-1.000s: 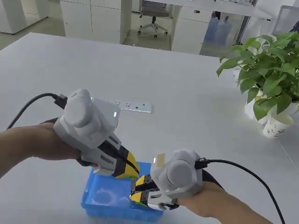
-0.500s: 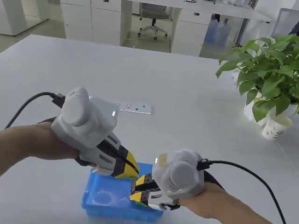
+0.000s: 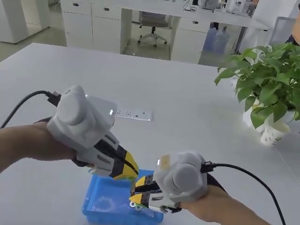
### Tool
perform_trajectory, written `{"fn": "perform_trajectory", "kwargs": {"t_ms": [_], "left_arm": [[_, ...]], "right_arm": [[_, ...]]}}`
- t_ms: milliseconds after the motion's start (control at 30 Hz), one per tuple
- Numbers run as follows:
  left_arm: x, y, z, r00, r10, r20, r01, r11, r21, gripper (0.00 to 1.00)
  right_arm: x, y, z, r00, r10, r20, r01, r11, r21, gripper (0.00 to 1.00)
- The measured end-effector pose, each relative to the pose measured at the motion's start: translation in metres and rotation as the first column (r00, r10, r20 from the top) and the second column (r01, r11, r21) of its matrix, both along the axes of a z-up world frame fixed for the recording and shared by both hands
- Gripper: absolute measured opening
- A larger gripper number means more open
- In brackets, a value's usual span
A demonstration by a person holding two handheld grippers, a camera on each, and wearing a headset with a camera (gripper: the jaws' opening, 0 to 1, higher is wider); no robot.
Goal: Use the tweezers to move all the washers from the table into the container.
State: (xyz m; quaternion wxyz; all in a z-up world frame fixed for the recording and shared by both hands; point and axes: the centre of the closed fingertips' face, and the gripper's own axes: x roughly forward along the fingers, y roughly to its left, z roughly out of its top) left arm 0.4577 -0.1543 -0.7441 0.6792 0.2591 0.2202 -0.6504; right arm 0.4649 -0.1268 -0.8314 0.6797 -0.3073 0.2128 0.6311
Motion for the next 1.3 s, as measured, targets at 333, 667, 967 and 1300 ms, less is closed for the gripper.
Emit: {"fn": "perform_trajectory", "kwargs": {"t_ms": [333, 667, 967, 1300], "left_arm": [[-0.013, 0.002, 0.011, 1.0, -0.002, 0.002, 0.002, 1.0, -0.004, 0.03], [-0.025, 0.002, 0.017, 1.0, -0.007, 0.008, 0.007, 1.0, 0.006, 0.04], [-0.042, 0.004, 0.012, 1.0, -0.01, -0.008, 0.01, 1.0, 0.008, 0.04], [-0.044, 0.005, 0.015, 1.0, -0.002, 0.007, 0.002, 1.0, -0.001, 0.04]], "right_arm": [[-0.013, 0.001, 0.011, 1.0, -0.005, 0.013, 0.005, 1.0, 0.014, 0.11], [-0.024, 0.001, 0.019, 1.0, -0.006, 0.027, 0.005, 1.0, 0.015, 0.11], [-0.041, 0.001, 0.013, 1.0, -0.007, 0.019, 0.007, 1.0, 0.016, 0.1], [-0.043, 0.004, 0.017, 1.0, 0.002, 0.027, -0.002, 1.0, 0.019, 0.11]]}}
